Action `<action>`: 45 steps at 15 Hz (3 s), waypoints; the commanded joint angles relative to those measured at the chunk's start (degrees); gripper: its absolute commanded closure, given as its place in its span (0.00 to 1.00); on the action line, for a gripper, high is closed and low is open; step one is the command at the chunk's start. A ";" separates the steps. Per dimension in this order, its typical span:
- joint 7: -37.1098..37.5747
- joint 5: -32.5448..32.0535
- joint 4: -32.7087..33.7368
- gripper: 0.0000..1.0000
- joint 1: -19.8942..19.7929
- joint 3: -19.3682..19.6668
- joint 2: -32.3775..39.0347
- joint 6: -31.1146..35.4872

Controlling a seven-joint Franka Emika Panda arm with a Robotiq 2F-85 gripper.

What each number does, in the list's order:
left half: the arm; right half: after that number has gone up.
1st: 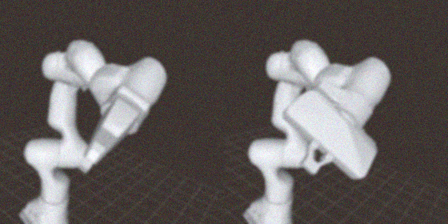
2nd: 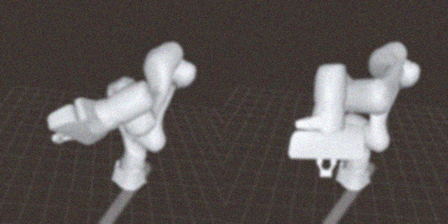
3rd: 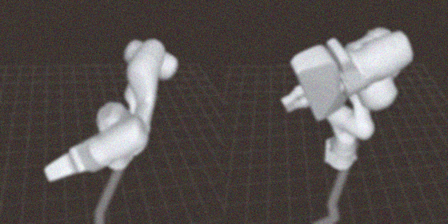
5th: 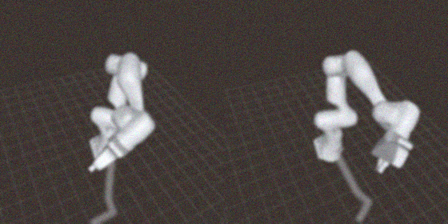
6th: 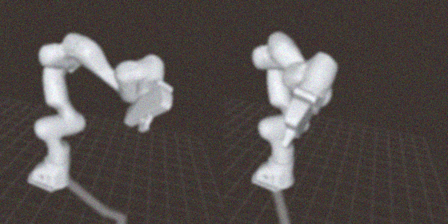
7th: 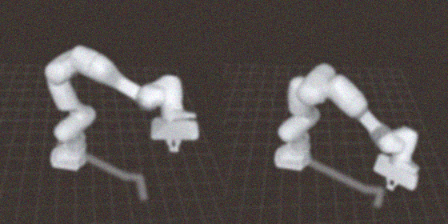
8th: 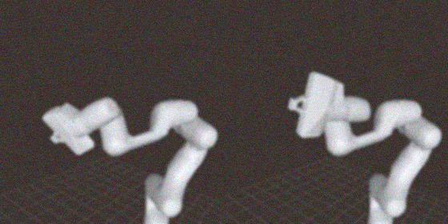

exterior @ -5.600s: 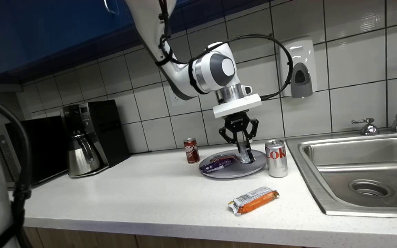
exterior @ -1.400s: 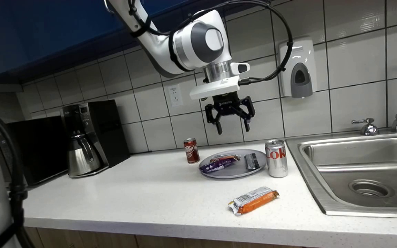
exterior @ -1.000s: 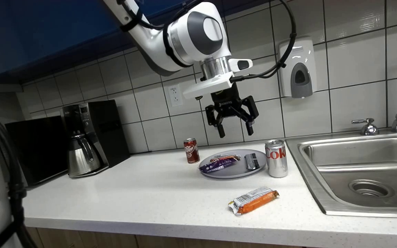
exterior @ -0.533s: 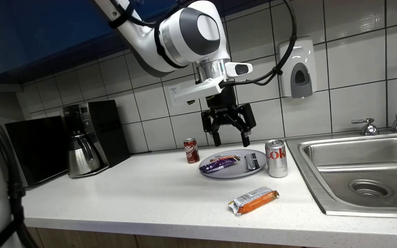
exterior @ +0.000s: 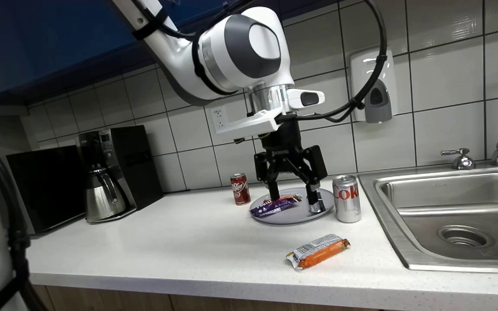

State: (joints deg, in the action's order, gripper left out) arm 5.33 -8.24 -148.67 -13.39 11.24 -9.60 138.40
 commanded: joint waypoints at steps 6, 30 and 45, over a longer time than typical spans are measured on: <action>5.47 -4.32 -0.64 0.00 -1.99 0.54 3.57 4.30; 9.83 -6.13 1.85 0.40 0.49 4.99 16.24 12.24; 9.21 -6.67 2.35 0.83 1.24 4.55 11.77 9.52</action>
State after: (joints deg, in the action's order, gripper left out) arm 13.02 -12.86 -147.10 -12.98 15.72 5.01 150.35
